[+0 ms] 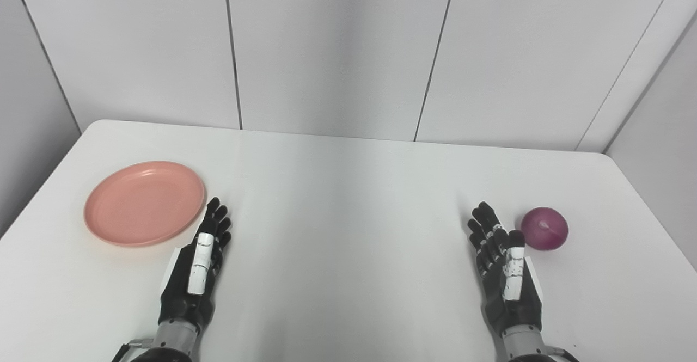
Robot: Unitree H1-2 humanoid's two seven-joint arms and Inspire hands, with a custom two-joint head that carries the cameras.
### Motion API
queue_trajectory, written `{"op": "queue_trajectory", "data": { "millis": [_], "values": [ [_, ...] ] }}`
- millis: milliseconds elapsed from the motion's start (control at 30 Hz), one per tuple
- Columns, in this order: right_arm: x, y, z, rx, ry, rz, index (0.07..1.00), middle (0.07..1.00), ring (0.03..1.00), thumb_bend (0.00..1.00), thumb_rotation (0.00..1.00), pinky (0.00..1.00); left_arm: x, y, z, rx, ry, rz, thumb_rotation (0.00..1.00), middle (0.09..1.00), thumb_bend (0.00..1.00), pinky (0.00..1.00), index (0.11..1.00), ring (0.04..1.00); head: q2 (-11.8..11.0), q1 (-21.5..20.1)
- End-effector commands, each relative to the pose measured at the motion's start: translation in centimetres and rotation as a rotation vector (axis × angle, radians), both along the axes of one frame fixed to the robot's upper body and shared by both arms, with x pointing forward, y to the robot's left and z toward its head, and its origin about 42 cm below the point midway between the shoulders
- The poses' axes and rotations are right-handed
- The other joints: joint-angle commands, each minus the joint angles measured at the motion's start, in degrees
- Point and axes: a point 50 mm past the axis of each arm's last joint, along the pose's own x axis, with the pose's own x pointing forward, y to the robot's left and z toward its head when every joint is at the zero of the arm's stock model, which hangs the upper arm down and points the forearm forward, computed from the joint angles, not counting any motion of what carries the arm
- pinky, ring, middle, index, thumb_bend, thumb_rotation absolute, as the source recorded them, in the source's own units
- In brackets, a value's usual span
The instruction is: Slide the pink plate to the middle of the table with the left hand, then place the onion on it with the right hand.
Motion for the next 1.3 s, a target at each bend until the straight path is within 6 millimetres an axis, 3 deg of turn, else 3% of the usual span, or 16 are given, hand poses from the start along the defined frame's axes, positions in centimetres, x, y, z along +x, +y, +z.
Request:
{"op": "queue_trajectory", "data": {
  "millis": [0,1267],
  "values": [
    [-1.89,-0.76,-3.23,0.002,0.114,-0.008,0.943,0.946,0.964,0.96,0.99,1.00,-0.93,-0.66,-1.66,-0.005,0.117,-0.047,0.95,1.000,0.77,1.00,1.000,1.000,-0.08,0.09],
    [-1.73,-0.65,-3.06,0.010,0.112,-0.005,0.944,0.947,0.968,0.95,1.00,1.00,-0.84,-0.59,-1.16,-0.014,0.122,-0.058,0.94,1.000,0.75,1.00,1.000,1.000,-0.29,0.72]
  ]
}}
